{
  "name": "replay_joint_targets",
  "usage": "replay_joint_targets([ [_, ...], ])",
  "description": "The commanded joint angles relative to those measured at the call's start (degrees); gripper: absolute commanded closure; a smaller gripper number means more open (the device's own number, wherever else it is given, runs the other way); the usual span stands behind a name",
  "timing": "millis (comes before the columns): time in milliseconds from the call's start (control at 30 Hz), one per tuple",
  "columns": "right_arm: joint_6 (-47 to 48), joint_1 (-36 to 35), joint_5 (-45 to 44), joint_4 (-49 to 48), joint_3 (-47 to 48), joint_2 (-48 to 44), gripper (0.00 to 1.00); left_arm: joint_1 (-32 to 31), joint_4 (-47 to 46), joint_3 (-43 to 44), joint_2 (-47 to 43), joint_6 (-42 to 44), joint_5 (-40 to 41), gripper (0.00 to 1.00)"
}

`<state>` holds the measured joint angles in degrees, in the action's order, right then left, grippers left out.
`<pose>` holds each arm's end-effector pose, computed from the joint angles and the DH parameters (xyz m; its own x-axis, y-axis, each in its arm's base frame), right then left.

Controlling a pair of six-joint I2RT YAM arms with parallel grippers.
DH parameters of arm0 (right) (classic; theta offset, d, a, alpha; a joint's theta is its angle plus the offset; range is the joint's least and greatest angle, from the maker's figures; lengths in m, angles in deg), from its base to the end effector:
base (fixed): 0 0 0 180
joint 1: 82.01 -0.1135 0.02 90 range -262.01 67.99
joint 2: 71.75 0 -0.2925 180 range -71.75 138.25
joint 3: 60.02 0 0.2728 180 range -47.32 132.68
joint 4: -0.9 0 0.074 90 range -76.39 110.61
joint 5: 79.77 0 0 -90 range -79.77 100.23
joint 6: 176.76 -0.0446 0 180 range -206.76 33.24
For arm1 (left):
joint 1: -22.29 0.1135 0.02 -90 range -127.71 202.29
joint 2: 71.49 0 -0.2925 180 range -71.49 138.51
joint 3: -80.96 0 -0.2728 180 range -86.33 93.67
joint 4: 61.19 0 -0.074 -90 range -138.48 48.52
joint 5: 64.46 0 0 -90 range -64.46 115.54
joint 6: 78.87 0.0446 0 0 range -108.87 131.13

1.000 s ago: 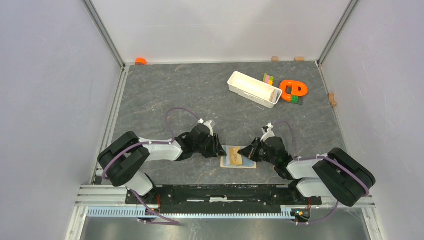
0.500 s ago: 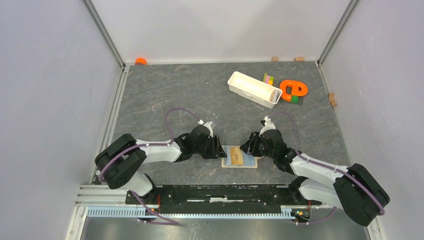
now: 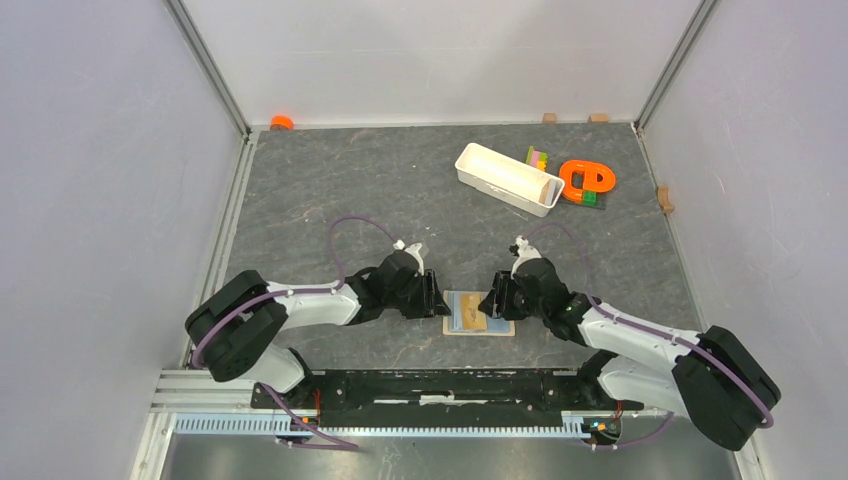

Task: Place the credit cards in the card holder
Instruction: Insert the credit card into the card slot.

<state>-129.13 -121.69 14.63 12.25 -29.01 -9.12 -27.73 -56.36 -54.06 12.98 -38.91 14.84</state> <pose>0.1552 0.1332 0.1495 -0.8457 0.1714 -0.5054 -0.1487 0.8337 0.5317 0.1778 -0.2250 0.1488 -0.9309 -0.0621 -0.3601 0.1943 0.7505 -0.6317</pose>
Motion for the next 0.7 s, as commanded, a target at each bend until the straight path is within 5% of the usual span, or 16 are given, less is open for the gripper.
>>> replay_joint_targets([
  [0, -1.2, -1.2, 1.8, -0.5, 1.7, 1.5, 0.53, -0.7, -3.0, -0.5, 1.4, -0.2, -0.8, 0.52],
  [667, -2.7, -9.9, -1.3, -1.9, 10.6, 9.6, 0.62, -2.1, -5.6, 0.0, 3.2, -0.5, -2.5, 0.55],
])
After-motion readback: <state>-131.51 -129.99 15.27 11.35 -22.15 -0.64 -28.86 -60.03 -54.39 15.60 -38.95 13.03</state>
